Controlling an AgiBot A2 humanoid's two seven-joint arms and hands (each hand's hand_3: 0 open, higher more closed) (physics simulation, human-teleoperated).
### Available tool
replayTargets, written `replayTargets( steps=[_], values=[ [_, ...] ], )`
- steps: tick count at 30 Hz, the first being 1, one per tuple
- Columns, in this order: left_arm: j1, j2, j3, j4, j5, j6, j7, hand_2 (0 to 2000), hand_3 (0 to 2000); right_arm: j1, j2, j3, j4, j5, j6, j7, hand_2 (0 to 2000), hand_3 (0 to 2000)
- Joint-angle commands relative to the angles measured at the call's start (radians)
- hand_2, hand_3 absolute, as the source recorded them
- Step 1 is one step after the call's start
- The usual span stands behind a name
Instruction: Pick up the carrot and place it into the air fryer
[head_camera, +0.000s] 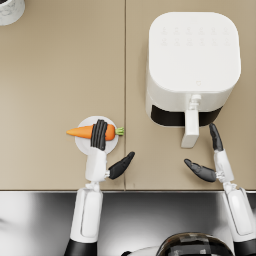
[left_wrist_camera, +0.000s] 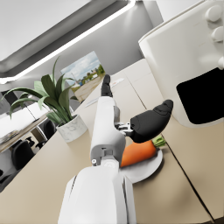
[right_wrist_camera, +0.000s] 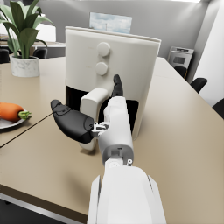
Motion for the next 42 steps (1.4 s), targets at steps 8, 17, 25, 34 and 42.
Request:
replayTargets(
  steps=[8, 17, 25, 34, 42],
  values=[
    [0.114, 0.026, -0.119, 0.100, 0.362, 0.000, 0.000, 0, 0, 0.014, -0.027, -0.019, -0.015, 0.005, 0.000, 0.000, 0, 0],
    [0.227, 0.040, -0.134, 0.185, 0.772, -0.397, -0.188, 0, 0, 0.002, -0.042, -0.026, -0.011, 0.005, 0.000, 0.000, 0, 0],
    [0.290, 0.056, -0.077, 0.372, 1.073, -0.438, -0.216, 0, 0, 0.004, -0.060, -0.033, -0.015, 0.005, 0.000, 0.000, 0, 0],
    [0.348, 0.076, -0.017, 0.612, 1.113, -0.426, -0.220, 0, 0, 0.004, -0.078, -0.043, -0.023, 0.005, 0.000, 0.000, 0, 0],
    [0.416, 0.086, 0.016, 0.744, 1.114, -0.383, -0.220, 0, 0, 0.004, -0.093, -0.056, -0.027, 0.005, 0.000, 0.000, 0, 0]
  ],
)
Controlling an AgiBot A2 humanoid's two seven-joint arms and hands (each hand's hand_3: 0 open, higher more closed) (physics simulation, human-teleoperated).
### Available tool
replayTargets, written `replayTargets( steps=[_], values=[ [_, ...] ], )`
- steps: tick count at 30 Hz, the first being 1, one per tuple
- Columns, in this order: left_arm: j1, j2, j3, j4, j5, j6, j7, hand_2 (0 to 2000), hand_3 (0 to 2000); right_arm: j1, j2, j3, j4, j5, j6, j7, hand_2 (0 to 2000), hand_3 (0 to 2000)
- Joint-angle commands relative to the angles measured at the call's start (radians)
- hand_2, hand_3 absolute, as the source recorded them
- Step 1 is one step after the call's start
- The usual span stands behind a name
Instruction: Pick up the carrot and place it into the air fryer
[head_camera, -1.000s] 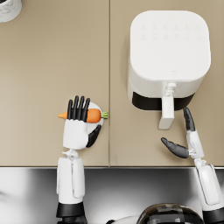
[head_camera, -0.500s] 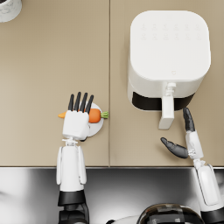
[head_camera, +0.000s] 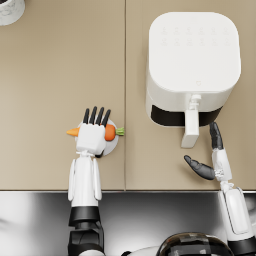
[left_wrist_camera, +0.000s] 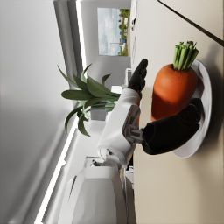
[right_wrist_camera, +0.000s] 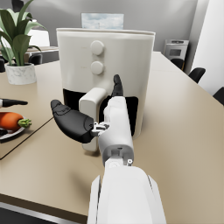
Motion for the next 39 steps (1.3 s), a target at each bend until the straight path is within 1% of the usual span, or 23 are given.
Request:
replayTargets(
  steps=[1, 2, 3, 4, 6, 7, 8, 9, 11, 12, 14, 17, 21, 23, 26, 29, 30, 31, 32, 35, 36, 37, 39],
  values=[
    [0.043, 0.009, 0.018, 0.100, 0.000, 0.011, -0.004, 0, 0, 0.005, -0.004, -0.008, 0.008, 0.000, 0.000, 0.000, 0, 0],
    [0.047, 0.010, 0.024, 0.109, -0.001, 0.027, -0.009, 0, 0, 0.004, -0.005, -0.009, 0.008, 0.000, 0.000, 0.000, 0, 0],
    [0.047, 0.009, 0.028, 0.116, -0.001, 0.037, -0.015, 1361, 327, 0.004, -0.007, -0.010, 0.008, 0.000, 0.000, 0.000, 0, 0],
    [0.051, 0.010, 0.030, 0.130, -0.001, 0.020, -0.018, 2000, 653, 0.003, -0.008, -0.011, 0.006, 0.000, 0.000, 0.000, 0, 0],
    [0.056, 0.010, 0.030, 0.149, -0.002, 0.059, -0.016, 2000, 1307, 0.002, -0.012, -0.012, -0.007, 0.000, 0.000, 0.000, 0, 0],
    [0.061, 0.012, 0.024, 0.151, -0.002, 0.122, -0.003, 2000, 1633, 0.002, -0.013, -0.014, -0.007, 0.000, 0.000, 0.000, 0, 0],
    [0.066, 0.014, 0.017, 0.159, -0.002, 0.198, 0.029, 2000, 1960, 0.004, -0.016, -0.015, -0.014, 0.000, 0.000, 0.000, 0, 0],
    [0.066, 0.016, 0.017, 0.155, -0.001, 0.257, 0.068, 2000, 2000, 0.005, -0.018, -0.015, -0.023, 0.000, 0.000, 0.000, 0, 0],
    [0.039, 0.013, 0.006, 0.083, 0.000, 0.314, 0.143, 2000, 2000, 0.018, -0.026, -0.012, -0.063, 0.000, 0.000, 0.000, 0, 0],
    [0.023, 0.012, 0.003, 0.028, 0.000, 0.330, 0.165, 2000, 2000, 0.023, -0.029, -0.008, -0.081, 0.000, 0.000, 0.000, 0, 0],
    [0.003, 0.010, 0.005, -0.087, -0.086, 0.350, 0.193, 2000, 2000, 0.035, -0.036, -0.003, -0.130, 0.000, 0.000, 0.000, 0, 0],
    [-0.003, 0.013, 0.004, -0.274, -0.216, 0.366, 0.211, 2000, 2000, 0.067, -0.052, 0.018, -0.222, 0.000, 0.000, 0.000, 0, 0],
    [0.000, 0.020, 0.009, -0.429, -0.390, 0.373, 0.219, 2000, 2000, 0.106, -0.073, 0.056, -0.332, 0.000, 0.000, 0.000, 0, 0],
    [-0.004, 0.023, 0.012, -0.478, -0.465, 0.377, 0.220, 2000, 2000, 0.125, -0.085, 0.096, -0.386, 0.000, 0.000, 0.000, 0, 0],
    [-0.008, 0.026, 0.014, -0.510, -0.515, 0.380, 0.221, 2000, 2000, 0.150, -0.103, 0.141, -0.418, 0.000, 0.000, 0.000, 0, 0],
    [-0.008, 0.031, 0.014, -0.530, -0.534, 0.376, 0.221, 2000, 2000, 0.174, -0.112, 0.164, -0.443, 0.002, -0.047, 0.001, 0, 0],
    [-0.008, 0.032, 0.016, -0.536, -0.537, 0.373, 0.221, 2000, 2000, 0.177, -0.109, 0.171, -0.433, 0.003, -0.049, 0.001, 0, 0],
    [-0.009, 0.033, 0.014, -0.542, -0.539, 0.375, 0.221, 2000, 2000, 0.175, -0.102, 0.177, -0.420, 0.004, -0.049, 0.002, 1361, 327],
    [-0.010, 0.034, 0.012, -0.542, -0.540, 0.376, 0.221, 2000, 2000, 0.181, -0.102, 0.182, -0.420, 0.004, -0.076, 0.001, 2000, 653],
    [-0.015, 0.037, 0.026, -0.541, -0.543, 0.377, 0.222, 2000, 2000, 0.189, -0.097, 0.202, -0.416, 0.005, -0.165, -0.001, 2000, 1633],
    [-0.017, 0.038, 0.033, -0.540, -0.543, 0.378, 0.222, 2000, 2000, 0.189, -0.095, 0.204, -0.416, 0.004, -0.168, -0.001, 2000, 1960],
    [-0.016, 0.039, 0.039, -0.546, -0.544, 0.377, 0.222, 2000, 2000, 0.184, -0.089, 0.203, -0.412, 0.005, -0.152, -0.001, 2000, 2000],
    [-0.012, 0.044, 0.057, -0.554, -0.544, 0.381, 0.222, 2000, 2000, 0.171, -0.068, 0.220, -0.373, 0.004, -0.105, -0.001, 2000, 2000]
  ],
)
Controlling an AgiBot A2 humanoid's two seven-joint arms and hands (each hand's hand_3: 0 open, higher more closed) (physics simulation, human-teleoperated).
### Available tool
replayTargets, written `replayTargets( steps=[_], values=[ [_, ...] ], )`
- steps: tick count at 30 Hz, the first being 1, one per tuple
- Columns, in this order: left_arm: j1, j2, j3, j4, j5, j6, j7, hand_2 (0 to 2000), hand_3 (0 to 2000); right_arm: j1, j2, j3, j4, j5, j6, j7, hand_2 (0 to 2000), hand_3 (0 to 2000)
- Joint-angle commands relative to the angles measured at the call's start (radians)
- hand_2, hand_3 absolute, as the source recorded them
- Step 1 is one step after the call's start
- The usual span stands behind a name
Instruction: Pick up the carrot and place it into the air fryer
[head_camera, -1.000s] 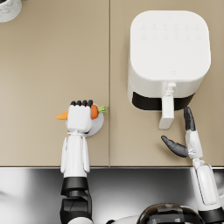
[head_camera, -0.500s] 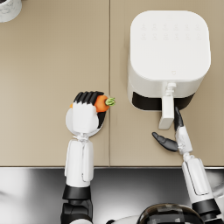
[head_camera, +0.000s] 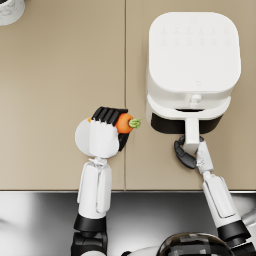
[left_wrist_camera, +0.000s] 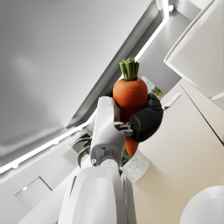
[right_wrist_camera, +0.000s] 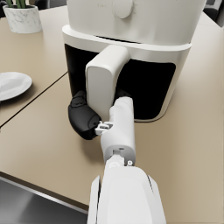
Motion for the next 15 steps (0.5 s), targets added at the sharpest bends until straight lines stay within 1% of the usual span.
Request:
replayTargets(
  steps=[1, 4, 7, 8, 10, 12, 15],
  values=[
    [0.026, 0.010, 0.029, -0.024, 0.000, -0.001, 0.000, 2000, 2000, -0.024, 0.018, 0.054, 0.107, 0.000, 0.002, -0.001, 2000, 2000],
    [0.053, 0.027, 0.091, -0.012, 0.000, -0.002, 0.000, 2000, 2000, -0.151, 0.116, 0.054, 0.326, -0.001, 0.004, -0.004, 2000, 2000],
    [0.077, 0.046, 0.146, 0.023, 0.000, -0.005, 0.000, 2000, 2000, -0.253, 0.198, 0.034, 0.493, -0.002, 0.040, -0.004, 2000, 2000],
    [0.087, 0.054, 0.160, 0.037, 0.000, -0.005, 0.000, 2000, 2000, -0.280, 0.223, 0.042, 0.548, -0.002, 0.058, -0.006, 2000, 2000],
    [0.102, 0.067, 0.197, 0.051, 0.000, -0.006, 0.000, 2000, 2000, -0.326, 0.273, 0.073, 0.648, -0.002, 0.122, -0.011, 2000, 2000],
    [0.122, 0.084, 0.231, 0.072, 0.000, -0.007, 0.001, 2000, 2000, -0.362, 0.317, 0.123, 0.717, -0.001, 0.149, -0.006, 2000, 2000],
    [0.158, 0.114, 0.276, 0.094, 0.000, -0.009, 0.001, 2000, 2000, -0.413, 0.409, 0.203, 0.832, 0.000, 0.128, -0.002, 2000, 2000]
  ],
)
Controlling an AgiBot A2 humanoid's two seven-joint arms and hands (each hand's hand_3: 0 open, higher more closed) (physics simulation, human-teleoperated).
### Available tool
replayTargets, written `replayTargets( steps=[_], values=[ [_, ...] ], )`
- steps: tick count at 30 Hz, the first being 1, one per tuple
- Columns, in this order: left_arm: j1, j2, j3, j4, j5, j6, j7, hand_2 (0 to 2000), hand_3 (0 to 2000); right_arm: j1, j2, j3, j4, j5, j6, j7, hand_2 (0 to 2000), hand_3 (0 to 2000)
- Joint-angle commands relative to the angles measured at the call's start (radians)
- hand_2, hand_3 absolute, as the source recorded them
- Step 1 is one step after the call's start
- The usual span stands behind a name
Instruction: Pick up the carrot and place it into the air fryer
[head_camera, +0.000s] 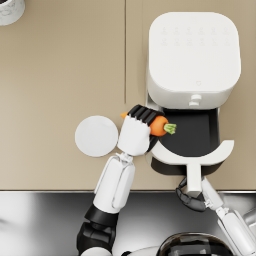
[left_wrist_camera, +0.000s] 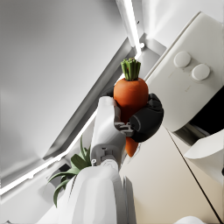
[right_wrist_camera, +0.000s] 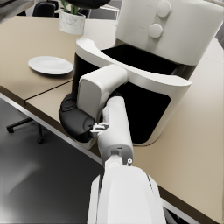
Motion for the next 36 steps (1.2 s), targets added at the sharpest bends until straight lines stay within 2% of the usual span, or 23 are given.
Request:
replayTargets(
  steps=[1, 2, 7, 8, 9, 11, 12, 13, 14, 17, 18, 19, 21, 23, 24, 25, 26, 28, 29, 31, 33, 36],
  values=[
    [0.061, 0.040, 0.078, 0.030, 0.000, 0.000, 0.000, 2000, 2000, -0.048, 0.097, 0.144, 0.259, 0.000, -0.007, 0.001, 2000, 2000],
    [0.069, 0.049, 0.107, 0.051, 0.000, 0.000, 0.000, 2000, 2000, -0.030, 0.062, 0.025, 0.051, 0.000, -0.011, 0.000, 2000, 2000],
    [0.126, 0.108, 0.226, 0.154, 0.000, -0.001, 0.000, 2000, 2000, -0.056, 0.126, 0.051, 0.101, -0.001, -0.026, -0.002, 2000, 2000],
    [0.276, -0.059, 0.522, 0.158, 0.000, -0.001, 0.000, 2000, 2000, -0.057, 0.130, 0.053, 0.104, -0.001, -0.028, -0.002, 2000, 2000],
    [0.161, 0.071, 0.349, 0.186, -0.001, 0.000, 0.000, 2000, 2000, -0.058, 0.133, 0.055, 0.106, -0.001, -0.030, -0.003, 2000, 2000],
    [0.196, 0.108, 0.365, 0.286, 0.001, 0.000, 0.000, 2000, 2000, -0.058, 0.136, 0.057, 0.108, -0.001, -0.032, -0.003, 2000, 2000],
    [0.290, 0.048, 0.513, 0.339, 0.001, -0.001, 0.000, 2000, 2000, -0.058, 0.137, 0.058, 0.109, -0.001, -0.034, -0.003, 2000, 2000],
    [0.290, 0.057, 0.513, 0.365, 0.000, 0.001, 0.000, 2000, 2000, -0.058, 0.138, 0.058, 0.109, -0.001, -0.035, -0.003, 2000, 2000],
    [0.248, 0.103, 0.432, 0.384, 0.000, 0.001, 0.000, 2000, 2000, -0.058, 0.138, 0.059, 0.109, -0.001, -0.035, -0.003, 2000, 2000],
    [0.231, 0.099, 0.460, 0.391, 0.001, 0.003, 0.000, 2000, 2000, -0.058, 0.139, 0.059, 0.110, -0.001, -0.034, -0.003, 2000, 2000],
    [0.220, 0.093, 0.464, 0.380, 0.001, 0.004, 0.000, 639, 1673, -0.058, 0.139, 0.059, 0.110, -0.001, -0.034, -0.004, 2000, 2000],
    [0.210, 0.087, 0.460, 0.371, 0.001, 0.001, 0.000, 0, 1347, -0.058, 0.139, 0.059, 0.110, -0.001, -0.034, -0.004, 2000, 2000],
    [0.174, 0.058, 0.441, 0.314, 0.001, 0.000, -0.001, 0, 693, -0.058, 0.139, 0.059, 0.110, -0.001, -0.034, -0.004, 2000, 2000],
    [0.106, -0.002, 0.397, 0.165, 0.001, -0.017, -0.001, 0, 40, -0.059, 0.139, 0.059, 0.110, -0.001, -0.033, -0.003, 2000, 2000],
    [0.076, -0.036, 0.375, 0.089, 0.001, -0.017, -0.001, 0, 0, -0.059, 0.139, 0.059, 0.109, -0.001, -0.034, -0.003, 2000, 2000],
    [0.035, -0.072, 0.331, 0.007, 0.002, 0.028, 0.002, 0, 0, -0.060, 0.140, 0.059, 0.112, -0.001, -0.027, -0.003, 2000, 2000],
    [-0.012, -0.100, 0.269, -0.056, 0.003, 0.066, -0.007, 0, 0, -0.064, 0.144, 0.049, 0.114, -0.001, 0.030, 0.004, 2000, 2000],
    [-0.074, -0.139, 0.173, -0.132, 0.002, 0.067, -0.010, 0, 0, -0.066, 0.147, 0.034, 0.108, -0.003, 0.152, 0.019, 2000, 2000],
    [-0.102, -0.158, 0.125, -0.151, 0.002, 0.058, -0.009, 0, 0, -0.021, 0.018, 0.158, 0.264, -0.003, 0.196, 0.021, 2000, 2000],
    [-0.136, -0.172, 0.028, -0.173, 0.001, 0.036, -0.006, 0, 0, 0.008, -0.033, 0.128, 0.233, -0.003, 0.263, 0.016, 2000, 2000],
    [-0.141, -0.168, -0.047, -0.183, 0.001, 0.024, -0.004, 0, 0, 0.039, -0.084, 0.099, 0.200, -0.002, 0.308, 0.009, 2000, 2000],
    [-0.132, -0.155, -0.156, -0.212, 0.000, 0.016, -0.003, 0, 0, 0.085, -0.142, 0.047, 0.137, 0.000, 0.337, -0.001, 2000, 2000]
  ],
)
